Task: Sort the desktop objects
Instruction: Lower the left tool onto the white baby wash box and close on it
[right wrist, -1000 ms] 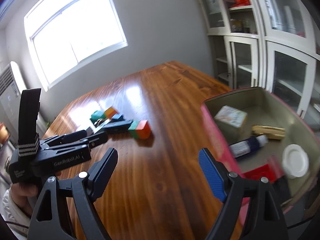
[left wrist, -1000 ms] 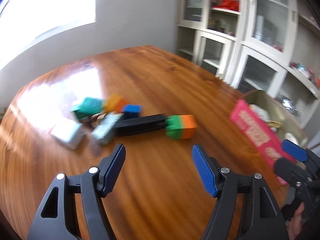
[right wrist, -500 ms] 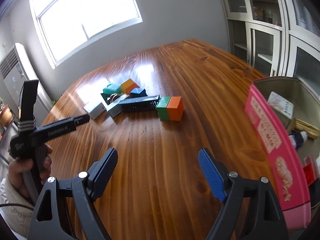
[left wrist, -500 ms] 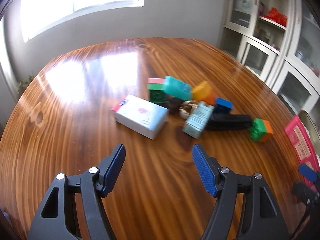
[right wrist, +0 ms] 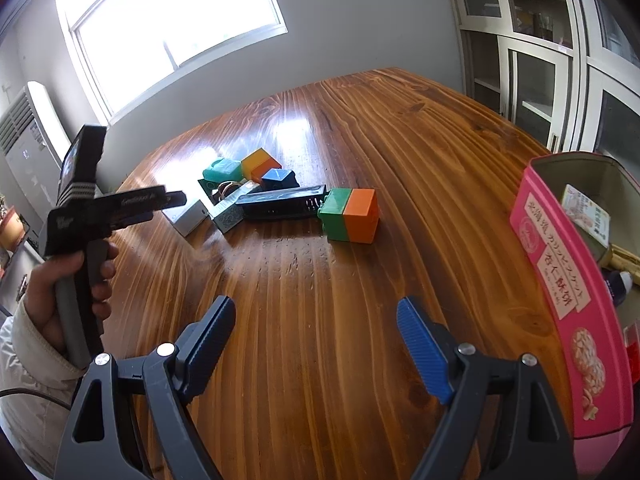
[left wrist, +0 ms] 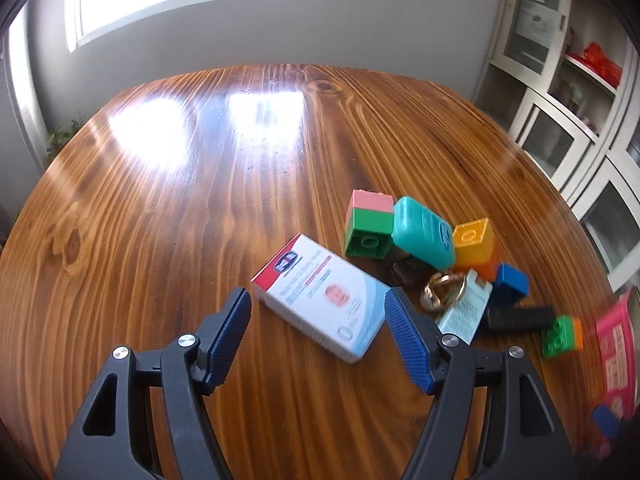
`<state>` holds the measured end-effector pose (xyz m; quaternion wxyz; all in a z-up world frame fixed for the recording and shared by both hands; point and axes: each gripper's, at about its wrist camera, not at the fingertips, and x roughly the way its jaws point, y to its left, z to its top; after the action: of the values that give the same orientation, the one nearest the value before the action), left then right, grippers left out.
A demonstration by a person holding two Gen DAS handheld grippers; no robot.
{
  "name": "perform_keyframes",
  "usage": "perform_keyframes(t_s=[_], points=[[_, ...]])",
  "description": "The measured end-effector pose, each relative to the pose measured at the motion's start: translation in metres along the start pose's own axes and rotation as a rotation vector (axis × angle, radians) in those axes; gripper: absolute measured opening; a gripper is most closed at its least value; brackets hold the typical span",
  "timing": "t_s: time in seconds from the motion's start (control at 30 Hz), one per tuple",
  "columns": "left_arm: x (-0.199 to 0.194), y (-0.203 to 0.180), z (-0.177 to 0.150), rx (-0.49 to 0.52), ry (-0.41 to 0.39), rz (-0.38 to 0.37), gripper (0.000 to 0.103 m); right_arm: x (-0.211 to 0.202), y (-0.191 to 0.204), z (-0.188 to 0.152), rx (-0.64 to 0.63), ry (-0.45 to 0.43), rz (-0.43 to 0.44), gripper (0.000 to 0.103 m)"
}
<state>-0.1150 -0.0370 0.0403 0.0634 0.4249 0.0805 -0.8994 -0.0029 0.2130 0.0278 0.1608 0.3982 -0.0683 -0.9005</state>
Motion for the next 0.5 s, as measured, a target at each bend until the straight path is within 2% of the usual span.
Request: perform_keyframes(t_s=[0.17,0.33,0.5], points=[[0.008,-0.018,0.005,-0.010,0.010,0.045,0.073,0.006,-0.001,0.003,-0.003,0.006,0.004,0.086],[0.017,-0.020,0.012,-0.034,0.001,0.107,0.073,0.013,-0.002,0.007,0.001,0.013,0.008,0.086],[0.034,-0.007,0.005,-0.061,0.066,0.103,0.073,0.017,-0.003,0.010,-0.005,0.012,-0.004,0.086]])
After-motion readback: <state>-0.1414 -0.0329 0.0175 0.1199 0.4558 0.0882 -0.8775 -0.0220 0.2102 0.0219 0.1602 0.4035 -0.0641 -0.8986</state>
